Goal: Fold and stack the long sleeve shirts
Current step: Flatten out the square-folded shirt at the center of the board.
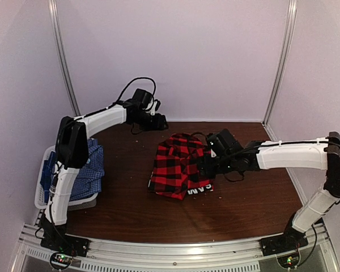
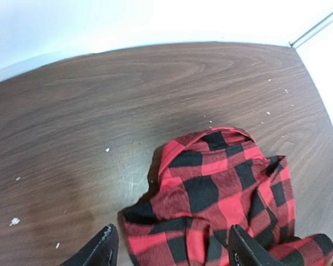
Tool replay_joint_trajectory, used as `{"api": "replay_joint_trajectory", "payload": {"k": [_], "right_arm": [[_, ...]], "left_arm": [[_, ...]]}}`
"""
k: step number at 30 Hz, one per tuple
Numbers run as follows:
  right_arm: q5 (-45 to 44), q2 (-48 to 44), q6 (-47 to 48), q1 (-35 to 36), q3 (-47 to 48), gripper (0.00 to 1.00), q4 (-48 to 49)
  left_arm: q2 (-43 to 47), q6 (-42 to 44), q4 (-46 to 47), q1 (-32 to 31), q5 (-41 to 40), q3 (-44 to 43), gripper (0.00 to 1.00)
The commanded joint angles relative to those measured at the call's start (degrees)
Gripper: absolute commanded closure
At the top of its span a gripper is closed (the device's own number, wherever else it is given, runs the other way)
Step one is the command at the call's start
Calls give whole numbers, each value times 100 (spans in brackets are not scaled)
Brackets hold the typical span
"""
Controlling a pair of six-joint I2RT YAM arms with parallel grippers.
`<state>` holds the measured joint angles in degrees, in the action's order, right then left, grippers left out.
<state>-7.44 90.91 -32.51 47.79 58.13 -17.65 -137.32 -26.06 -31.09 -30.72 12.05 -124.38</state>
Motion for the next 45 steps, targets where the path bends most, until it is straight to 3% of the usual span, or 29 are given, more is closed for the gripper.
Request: {"api": "replay_joint_trajectory", "payload": {"k": [1,6,13,17,26,30,32,37,41,45], "right_arm": [[64,-343,186,-580,40,23,191],[703,-129,465,-1092,76,24,535],[1166,34,677,-1123,-54,25,766],[1165,256,732,-1141,-4,25,907],[1240,445,580,-1149,21,44,817],[1266,405,562,-1153,7,55,769],[1267,345,568,-1149,-3,60,740],[1349,146,579,-1119,-61,88,648],[1320,-135,605,-1052,-120,98,479],[1310,-524,598,-935,-221,99,196]], "left_arm": [[874,-8,327,58,54,948,31],[1625,-311,717,-19,229,2438,34],[2348,-586,1253,-306,575,4050,35],[2224,-680,1393,-364,641,4189,34],[2024,-794,1290,-593,660,4165,43],[1955,-795,1326,-672,718,4163,56],[1952,-791,1325,-716,729,4114,67],[2127,-763,1139,-847,765,4019,99],[2466,-729,939,-941,713,4077,100],[2915,-745,804,-981,805,4315,100]]}}
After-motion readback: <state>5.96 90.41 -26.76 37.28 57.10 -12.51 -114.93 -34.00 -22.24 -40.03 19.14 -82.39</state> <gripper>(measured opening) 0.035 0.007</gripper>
